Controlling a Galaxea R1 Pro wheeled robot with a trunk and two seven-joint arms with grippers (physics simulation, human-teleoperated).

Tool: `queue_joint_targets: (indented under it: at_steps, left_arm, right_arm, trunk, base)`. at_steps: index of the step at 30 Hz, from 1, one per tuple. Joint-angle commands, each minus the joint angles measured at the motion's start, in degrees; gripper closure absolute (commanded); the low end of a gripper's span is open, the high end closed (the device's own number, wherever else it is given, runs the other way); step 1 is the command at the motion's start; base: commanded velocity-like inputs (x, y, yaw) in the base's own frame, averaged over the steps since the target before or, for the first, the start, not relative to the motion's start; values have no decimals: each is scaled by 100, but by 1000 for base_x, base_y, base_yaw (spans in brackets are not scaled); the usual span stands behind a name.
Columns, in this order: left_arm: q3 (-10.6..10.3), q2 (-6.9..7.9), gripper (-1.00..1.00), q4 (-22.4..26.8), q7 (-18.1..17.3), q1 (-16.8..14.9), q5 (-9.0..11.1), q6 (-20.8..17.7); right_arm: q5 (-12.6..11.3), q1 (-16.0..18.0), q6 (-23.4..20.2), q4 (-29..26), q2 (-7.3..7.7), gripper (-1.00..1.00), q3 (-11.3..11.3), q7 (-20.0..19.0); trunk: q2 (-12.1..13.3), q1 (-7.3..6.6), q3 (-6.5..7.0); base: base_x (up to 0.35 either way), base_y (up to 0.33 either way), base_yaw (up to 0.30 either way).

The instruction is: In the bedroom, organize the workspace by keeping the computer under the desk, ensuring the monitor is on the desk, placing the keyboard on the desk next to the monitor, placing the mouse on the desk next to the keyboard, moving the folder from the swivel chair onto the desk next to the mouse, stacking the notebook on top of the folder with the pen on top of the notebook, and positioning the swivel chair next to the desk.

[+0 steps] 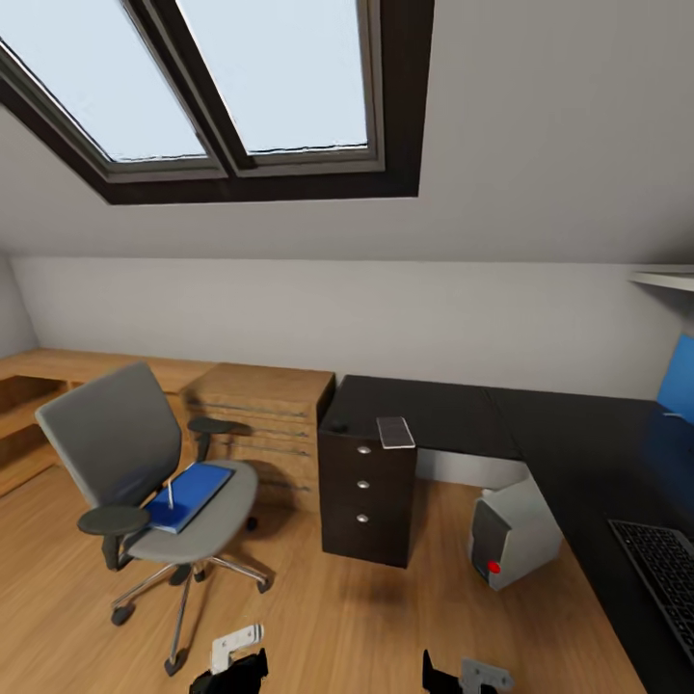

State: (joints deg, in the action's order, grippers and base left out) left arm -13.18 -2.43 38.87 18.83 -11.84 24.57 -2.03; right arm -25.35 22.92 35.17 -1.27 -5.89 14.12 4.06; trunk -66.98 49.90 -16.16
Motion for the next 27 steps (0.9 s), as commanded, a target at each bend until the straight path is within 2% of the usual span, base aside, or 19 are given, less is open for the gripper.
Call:
queue_joint_targets:
  at_steps: [1, 5, 6, 12, 13, 15, 17, 18, 21, 22, 23, 24, 25, 27]
  left_arm:
    - [-26, 5, -100, 387, 56, -2, 34, -288]
    - [-11, 10, -100, 1284, 75, -2, 32, -961]
    - [9, 11, -100, 1713, 82, -2, 35, -1307]
    - [42, 6, -100, 2883, 96, -2, 42, -2386]
    - [53, 3, -100, 3259, 102, -2, 46, -2714]
    - [69, 0, -100, 3633, 107, -2, 50, -2984]
    - [100, -1, -100, 3996, 119, -2, 52, -3178]
    - [160, -5, -100, 4319, 155, -2, 59, -3305]
    - [289, -15, -100, 4679, 252, -2, 74, -3416]
    - [354, -18, -100, 4825, 319, -2, 80, -3458]
    - [385, -19, -100, 4874, 346, -2, 83, -3475]
    - [456, -13, -100, 4961, 399, -2, 91, -3507]
    - [480, -5, -100, 4962, 421, -2, 97, -3519]
    - [492, -3, -100, 4924, 436, -2, 87, -3527]
  right_arm:
    - [-17, 62, -216, -101, 4, -100, 47, 88]
    - [-16, 318, -1031, -533, 18, -100, 47, 280]
    - [-15, 437, -1502, -863, 40, -100, 47, 409]
    - [-19, 606, -3098, -2342, 222, -100, 38, 850]
    - [-22, 629, -3633, -2909, 286, -100, 28, 979]
    - [-30, 644, -4164, -3447, 346, -100, 10, 1094]
    - [-43, 655, -4714, -3947, 409, -100, -20, 1204]
    - [-60, 665, -5304, -4424, 474, -100, -78, 1308]
    - [-80, 682, -6181, -5127, 544, -100, -235, 1441]
    - [-89, 692, -6709, -5543, 565, -100, -388, 1497]
    - [-94, 696, -6940, -5722, 571, -100, -470, 1517]
    - [-99, 702, -7435, -6130, 582, -100, -694, 1558]
    - [-93, 700, -7593, -6303, 581, -100, -793, 1577]
    - [-68, 697, -7626, -6394, 561, -100, -838, 1606]
  trunk:
    - [-4, 4, -8]
    - [-4, 4, -8]
    - [-4, 4, -8]
    - [-4, 4, -8]
    - [-4, 4, -8]
    - [-4, 4, -8]
    - [-4, 4, -8]
    - [-4, 4, -8]
    - [-4, 4, -8]
    - [-4, 4, -8]
    - [-4, 4, -8]
    - [-4, 4, -8]
    - [-4, 4, -8]
    - [-4, 4, -8]
  base:
    - [328, 0, 0]
    - [328, 0, 0]
    - [328, 0, 0]
    - [328, 0, 0]
    - [328, 0, 0]
    - [328, 0, 0]
    - [328, 0, 0]
    - [328, -13, 0]
    - [328, -33, 0]
    - [328, -43, 0]
    - [327, -39, 0]
    - [314, -23, 0]
    - [297, -15, 0]
    - [283, -11, 0]
